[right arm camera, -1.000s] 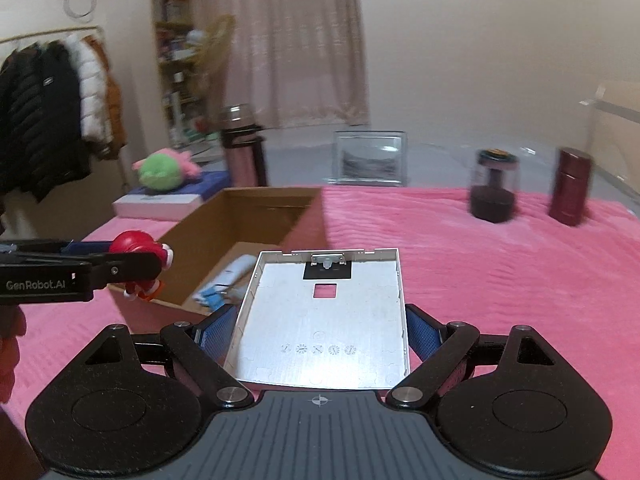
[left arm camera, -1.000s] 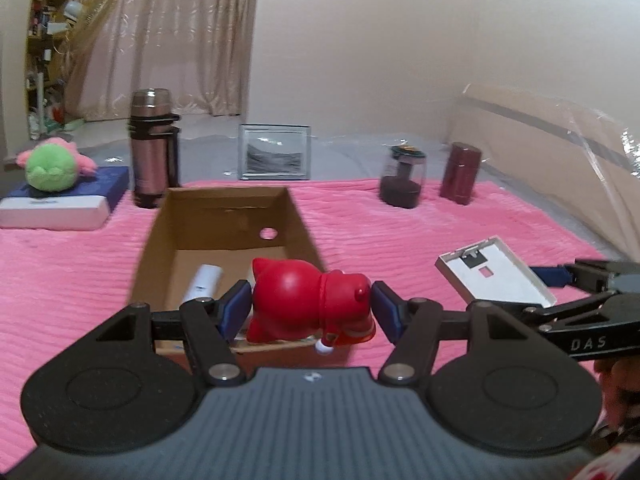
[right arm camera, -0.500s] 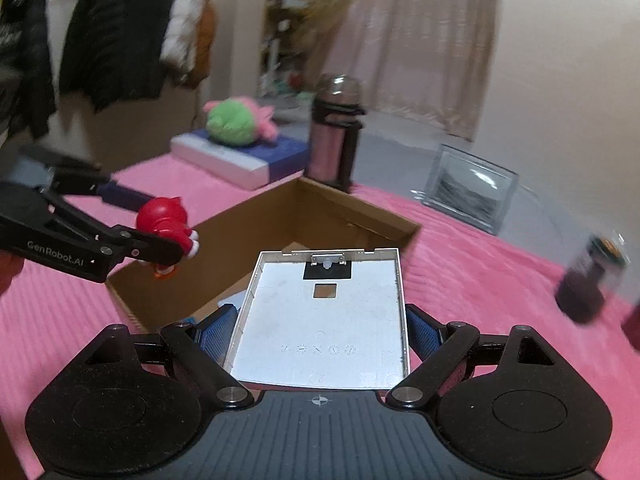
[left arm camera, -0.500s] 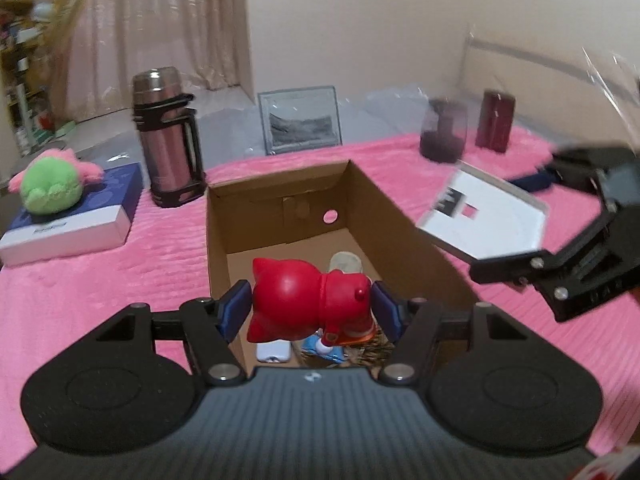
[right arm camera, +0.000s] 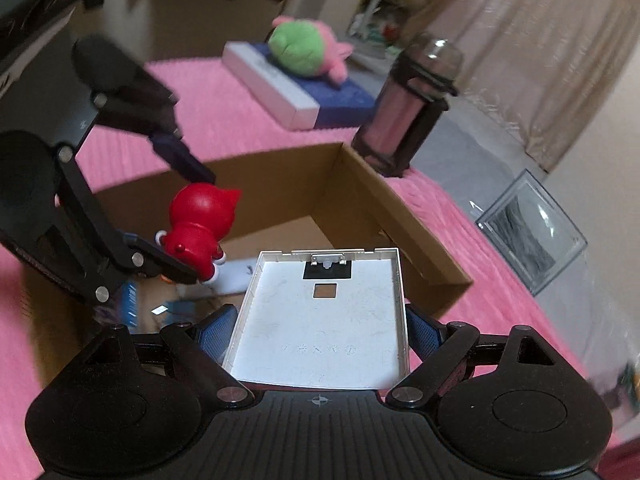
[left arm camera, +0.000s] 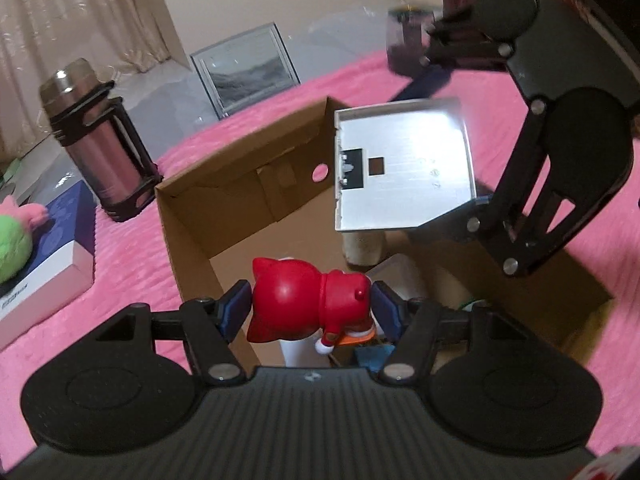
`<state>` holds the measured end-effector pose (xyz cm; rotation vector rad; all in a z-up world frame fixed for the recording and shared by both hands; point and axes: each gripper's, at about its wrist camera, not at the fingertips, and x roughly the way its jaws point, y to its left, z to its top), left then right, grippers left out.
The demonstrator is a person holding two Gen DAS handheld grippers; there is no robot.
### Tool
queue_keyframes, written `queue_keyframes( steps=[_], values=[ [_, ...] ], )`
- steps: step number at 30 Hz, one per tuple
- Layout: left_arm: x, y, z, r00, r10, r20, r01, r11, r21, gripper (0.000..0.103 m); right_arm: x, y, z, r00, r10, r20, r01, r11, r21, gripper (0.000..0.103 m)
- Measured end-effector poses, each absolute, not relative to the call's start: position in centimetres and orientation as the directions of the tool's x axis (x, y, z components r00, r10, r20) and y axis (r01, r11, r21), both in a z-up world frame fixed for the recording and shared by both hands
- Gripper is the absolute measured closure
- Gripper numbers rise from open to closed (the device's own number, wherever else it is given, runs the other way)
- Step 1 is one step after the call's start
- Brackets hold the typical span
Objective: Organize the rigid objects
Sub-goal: 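Lower both tools into the box and open them, releasing figure and card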
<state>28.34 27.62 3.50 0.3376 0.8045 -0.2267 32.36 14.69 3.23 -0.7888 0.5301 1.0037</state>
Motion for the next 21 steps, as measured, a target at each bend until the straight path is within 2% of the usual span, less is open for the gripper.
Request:
queue_keyframes(
  steps=[8,21],
  values=[
    [32.1,27.0,2.1,0.62,-0.037,-0.784,0.403,0.872,0.277,0.042,35.5,17.1,0.4,0.466,0.449,-0.762,-0.883,0.191,-0.428,0.018],
    [35.8,26.6,-0.9,0.526,-0.038,-0.85,0.475,0.842,0.256,0.042,38.6,19.5,-2.3,0.441,0.353,-0.825,-0.893,0.079,-0.443,0.018]
  ],
)
